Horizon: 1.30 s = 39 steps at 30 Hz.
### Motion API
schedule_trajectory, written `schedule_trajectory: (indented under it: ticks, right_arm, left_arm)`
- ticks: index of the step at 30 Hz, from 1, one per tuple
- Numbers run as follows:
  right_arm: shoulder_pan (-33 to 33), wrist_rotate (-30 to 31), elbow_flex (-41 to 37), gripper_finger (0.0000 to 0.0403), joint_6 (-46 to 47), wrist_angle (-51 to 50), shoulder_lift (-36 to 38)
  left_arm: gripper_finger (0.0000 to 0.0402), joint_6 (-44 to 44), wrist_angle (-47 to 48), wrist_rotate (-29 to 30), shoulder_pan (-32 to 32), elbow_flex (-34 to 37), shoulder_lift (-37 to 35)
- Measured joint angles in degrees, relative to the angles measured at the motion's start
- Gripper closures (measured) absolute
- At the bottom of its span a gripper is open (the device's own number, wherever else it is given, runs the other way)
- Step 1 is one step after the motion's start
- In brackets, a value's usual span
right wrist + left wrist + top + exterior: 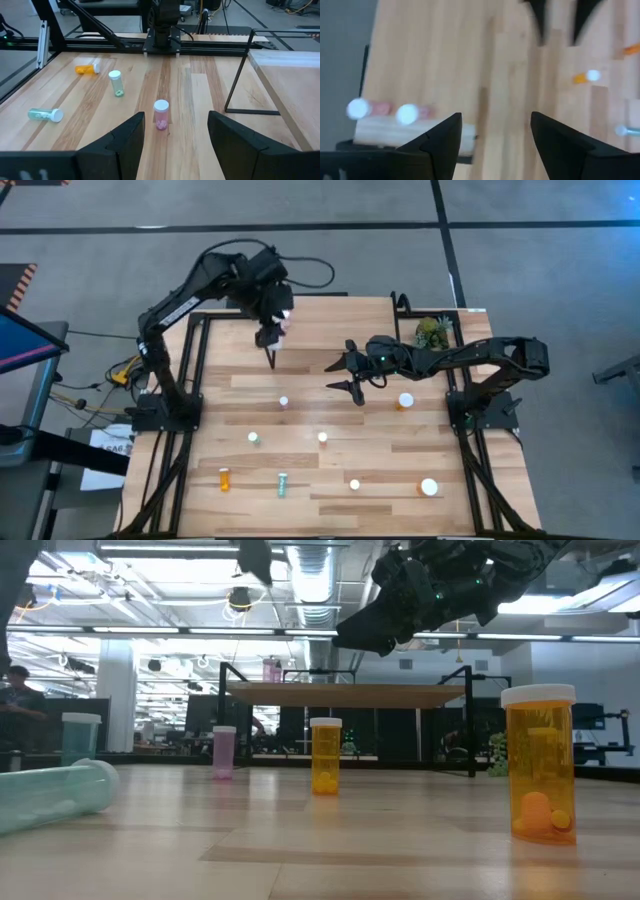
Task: Pick and place medicine bottles onto shelf by color
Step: Put the pink pill bottle on the shelf aligned with the other pink pill bottles
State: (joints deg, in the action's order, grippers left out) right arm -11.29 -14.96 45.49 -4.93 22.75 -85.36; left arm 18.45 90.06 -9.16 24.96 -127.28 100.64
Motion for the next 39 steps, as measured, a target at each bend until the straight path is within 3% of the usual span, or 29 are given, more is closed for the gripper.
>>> schedule_trajectory:
  ticks: [4, 10, 15, 20, 25, 33, 39]
  right_arm:
    - [0.0, 0.0, 0.0, 0.0163, 0.4, 0.0, 0.0]
    - [0.0, -0.1, 0.0, 0.0163, 0.8, 0.0, 0.0]
    - [1.3, -1.4, -0.1, 0.0163, 1.9, 0.1, 1.2]
    - [3.3, -1.3, 0.0, 0.0163, 0.3, -2.7, 5.6]
    - [5.1, 1.8, 0.0, 0.0163, -0.2, -7.9, 10.1]
    - [5.3, 2.3, 0.0, 0.0163, -0.8, -11.3, 13.1]
    - [5.1, 2.3, 0.0, 0.0163, -1.6, -11.2, 13.0]
  left_arm:
    - [0.0177, -3.4, 0.0, 1.7, -7.2, 0.0, -3.3]
    - [0.0177, -11.6, -0.1, 9.4, -20.1, 0.2, -5.6]
    - [0.0177, -16.0, -1.1, 11.5, -29.3, 6.2, -5.6]
    - [0.0178, -21.3, -2.3, 18.1, -36.6, 15.9, -6.6]
    - [0.0178, -22.1, -16.7, 20.7, -41.3, 32.0, -12.8]
    - [0.0178, -25.3, -43.3, 21.1, -41.7, 60.3, -24.6]
    - [0.0178, -30.4, -50.7, 21.0, -39.8, 70.1, -26.1]
